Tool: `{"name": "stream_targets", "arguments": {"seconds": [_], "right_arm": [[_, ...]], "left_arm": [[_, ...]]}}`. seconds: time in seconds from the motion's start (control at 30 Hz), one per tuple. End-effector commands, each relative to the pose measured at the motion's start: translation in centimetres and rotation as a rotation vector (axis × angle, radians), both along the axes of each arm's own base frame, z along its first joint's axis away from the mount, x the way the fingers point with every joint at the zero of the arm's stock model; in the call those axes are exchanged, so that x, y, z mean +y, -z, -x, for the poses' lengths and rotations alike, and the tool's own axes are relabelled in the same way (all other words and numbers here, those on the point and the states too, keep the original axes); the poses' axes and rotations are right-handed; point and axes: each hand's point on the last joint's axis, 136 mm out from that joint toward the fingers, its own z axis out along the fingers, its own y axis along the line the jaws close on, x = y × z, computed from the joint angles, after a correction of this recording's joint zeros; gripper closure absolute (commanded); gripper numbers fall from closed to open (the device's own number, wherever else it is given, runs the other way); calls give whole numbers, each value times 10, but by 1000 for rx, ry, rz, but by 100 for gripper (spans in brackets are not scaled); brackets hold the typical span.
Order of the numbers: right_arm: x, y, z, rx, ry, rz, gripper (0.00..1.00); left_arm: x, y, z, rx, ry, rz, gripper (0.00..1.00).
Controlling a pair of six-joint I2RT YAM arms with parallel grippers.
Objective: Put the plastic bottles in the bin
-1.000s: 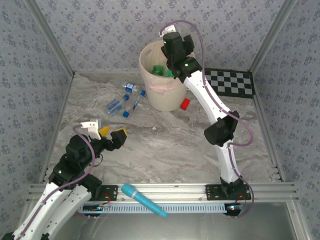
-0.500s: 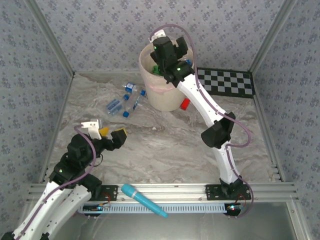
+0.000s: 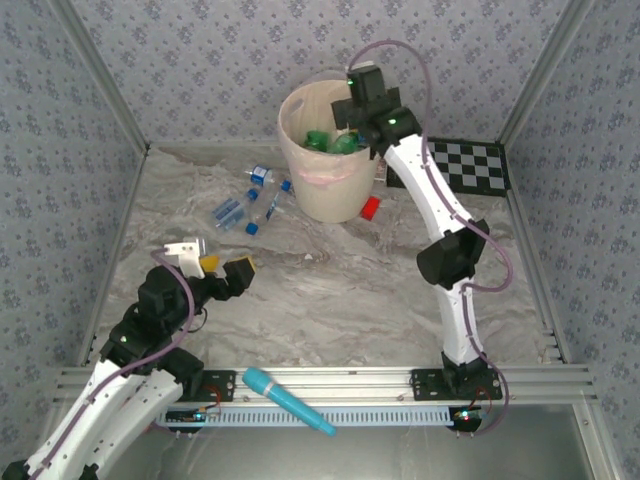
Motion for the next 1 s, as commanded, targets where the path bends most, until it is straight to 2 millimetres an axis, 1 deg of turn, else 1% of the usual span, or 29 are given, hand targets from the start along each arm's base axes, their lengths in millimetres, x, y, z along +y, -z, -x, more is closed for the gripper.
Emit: {"name": "stream_targets", "arguments": {"seconds": [0.0, 0.13, 0.2, 0.37, 0.53, 0.63, 0.73, 0.87, 0.97], "right_arm": [[4, -10, 13, 58, -68, -225, 0], [4, -6, 4, 64, -89, -287, 0], [12, -3, 3, 71, -121, -289, 1], [24, 4, 3, 79, -162, -260, 1], [27, 8, 3, 86, -167, -237, 0], [31, 10, 4, 89, -183, -220, 0], [37, 17, 3, 108, -211, -227, 1], [38, 25, -3, 110, -209, -191, 0], [44, 30, -5, 113, -235, -166, 1]], "left_arm": [[1, -12, -1, -20, -8, 2, 0], [0, -11, -2, -15, -8, -2, 0], [0, -11, -3, -10, -6, -4, 0], [-1, -10, -4, -7, -8, -4, 0], [-1, -9, -4, -5, -10, -2, 0], [-1, -11, -4, -9, -8, -1, 0], [0, -12, -4, -9, -10, 1, 0], [0, -11, -2, -4, -8, 2, 0], [0, -10, -3, -1, -10, 4, 0]]}}
